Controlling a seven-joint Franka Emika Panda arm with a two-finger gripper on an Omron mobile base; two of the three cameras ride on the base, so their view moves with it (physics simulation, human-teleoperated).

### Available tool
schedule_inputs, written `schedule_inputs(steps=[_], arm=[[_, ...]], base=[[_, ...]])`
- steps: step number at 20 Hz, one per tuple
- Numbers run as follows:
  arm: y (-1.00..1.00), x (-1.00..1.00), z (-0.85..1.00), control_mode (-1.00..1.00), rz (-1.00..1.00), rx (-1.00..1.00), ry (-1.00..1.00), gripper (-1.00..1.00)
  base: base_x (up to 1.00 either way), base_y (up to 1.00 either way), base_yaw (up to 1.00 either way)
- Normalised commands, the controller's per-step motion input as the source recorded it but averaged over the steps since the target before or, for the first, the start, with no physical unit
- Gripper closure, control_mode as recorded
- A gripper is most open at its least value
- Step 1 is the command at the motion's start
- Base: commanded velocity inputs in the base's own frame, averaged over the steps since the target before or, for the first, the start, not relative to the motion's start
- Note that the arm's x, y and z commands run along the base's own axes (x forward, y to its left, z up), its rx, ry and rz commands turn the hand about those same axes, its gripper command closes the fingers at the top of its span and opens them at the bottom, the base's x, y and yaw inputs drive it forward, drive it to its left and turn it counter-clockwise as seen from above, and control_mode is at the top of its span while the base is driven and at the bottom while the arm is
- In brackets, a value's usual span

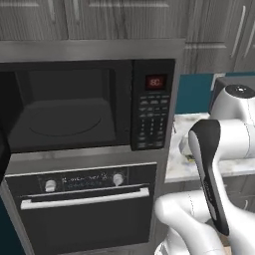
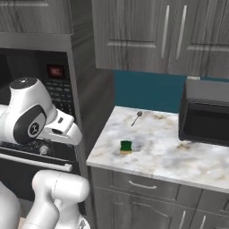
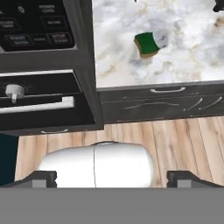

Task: Place the sponge inside the microwave to prepare for sanitizing.

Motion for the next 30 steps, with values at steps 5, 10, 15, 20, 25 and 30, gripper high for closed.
schedule_inputs(steps=[5, 10, 15, 20, 25, 30], arm=[[0.00, 0.00, 0.00, 1.00, 0.00, 0.00, 0.00, -1.00], [0.00, 0.00, 0.00, 1.00, 0.00, 0.00, 0.00, -1.00], [0.00, 0.00, 0.00, 1.00, 0.00, 0.00, 0.00, -1.00], [0.00, 0.00, 0.00, 1.00, 0.00, 0.00, 0.00, -1.00], [0.00, 0.00, 0.00, 1.00, 0.00, 0.00, 0.00, -1.00], [-0.22, 0.02, 0.00, -1.00, 0.04, 0.00, 0.00, -1.00]], base=[[0.04, -0.48, 0.08], [0.05, -0.52, 0.06], [0.24, -0.38, 0.08], [0.38, -0.31, 0.11], [0.17, -0.32, 0.09], [0.00, 0.00, 0.00]])
